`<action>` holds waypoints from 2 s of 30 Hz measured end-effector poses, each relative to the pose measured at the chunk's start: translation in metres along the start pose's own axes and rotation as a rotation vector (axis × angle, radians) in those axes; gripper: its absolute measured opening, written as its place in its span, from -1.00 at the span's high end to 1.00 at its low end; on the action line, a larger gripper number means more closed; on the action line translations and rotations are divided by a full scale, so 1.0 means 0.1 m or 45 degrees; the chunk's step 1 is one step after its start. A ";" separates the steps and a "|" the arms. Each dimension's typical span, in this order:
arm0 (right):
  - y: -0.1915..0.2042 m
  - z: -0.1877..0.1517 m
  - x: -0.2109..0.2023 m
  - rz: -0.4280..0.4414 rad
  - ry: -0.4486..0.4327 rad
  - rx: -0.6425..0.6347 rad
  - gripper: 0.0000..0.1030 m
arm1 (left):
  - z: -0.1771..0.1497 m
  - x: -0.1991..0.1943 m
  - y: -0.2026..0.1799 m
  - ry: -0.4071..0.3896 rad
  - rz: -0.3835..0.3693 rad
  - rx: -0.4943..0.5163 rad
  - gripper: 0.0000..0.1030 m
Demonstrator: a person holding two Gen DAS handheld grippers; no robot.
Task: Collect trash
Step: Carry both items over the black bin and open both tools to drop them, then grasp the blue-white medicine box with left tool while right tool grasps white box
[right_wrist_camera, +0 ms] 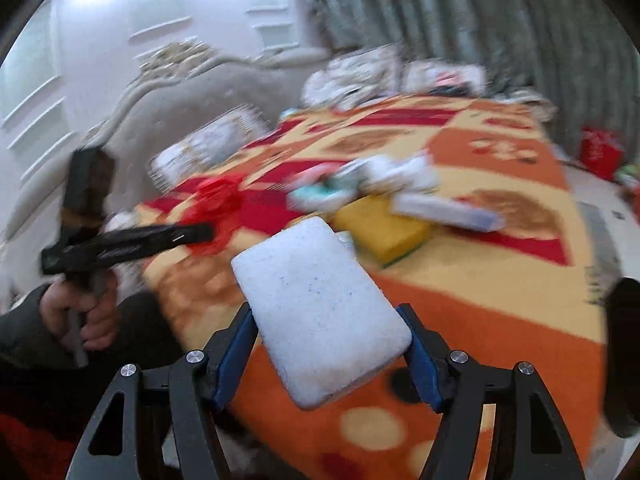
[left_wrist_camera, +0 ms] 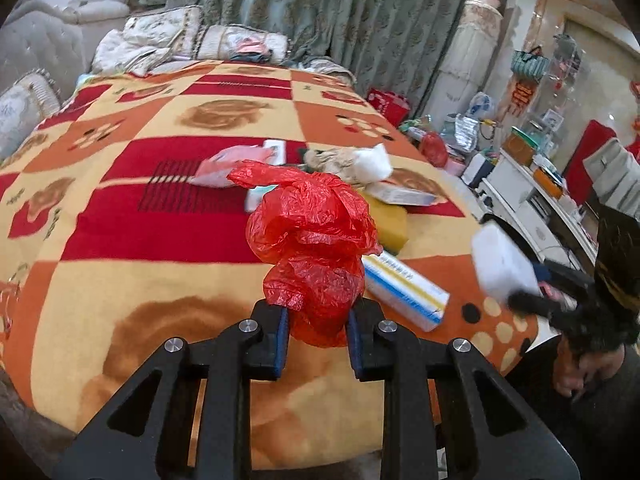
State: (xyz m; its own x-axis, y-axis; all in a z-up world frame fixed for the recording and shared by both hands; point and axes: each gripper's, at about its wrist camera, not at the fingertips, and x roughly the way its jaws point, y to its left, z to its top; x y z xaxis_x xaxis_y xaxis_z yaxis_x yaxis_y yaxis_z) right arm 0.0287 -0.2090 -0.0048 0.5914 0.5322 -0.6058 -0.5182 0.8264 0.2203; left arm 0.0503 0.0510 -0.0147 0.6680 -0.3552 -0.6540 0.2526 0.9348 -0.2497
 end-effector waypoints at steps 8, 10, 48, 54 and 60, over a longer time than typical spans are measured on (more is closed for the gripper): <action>-0.93 -0.08 -0.51 -0.439 -0.113 0.291 -0.32 | 0.27 0.33 -0.81 0.033 -0.138 0.170 0.58; -1.18 -0.09 -0.66 -0.548 -0.138 0.359 -0.32 | 0.34 0.44 -1.04 0.040 -0.191 0.208 0.58; -3.04 -0.63 -1.01 -0.852 -0.089 0.812 -0.49 | 0.64 2.47 -3.30 0.308 -0.498 0.509 -0.11; -2.79 -0.43 -1.04 -0.868 -0.181 0.710 -0.49 | 0.66 2.10 -2.94 0.271 -0.421 0.441 -0.11; -2.27 -0.11 -0.85 -0.772 -0.220 0.476 -0.49 | 0.55 1.50 -2.09 0.226 -0.278 0.282 -0.11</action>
State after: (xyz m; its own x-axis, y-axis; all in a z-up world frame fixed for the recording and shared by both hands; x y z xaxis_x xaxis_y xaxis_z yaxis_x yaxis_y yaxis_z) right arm 0.0895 -0.4433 -0.0116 0.8124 -0.0427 -0.5816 0.1585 0.9759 0.1498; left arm 0.1364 -0.1973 -0.0210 0.4546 -0.5231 -0.7209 0.5345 0.8077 -0.2491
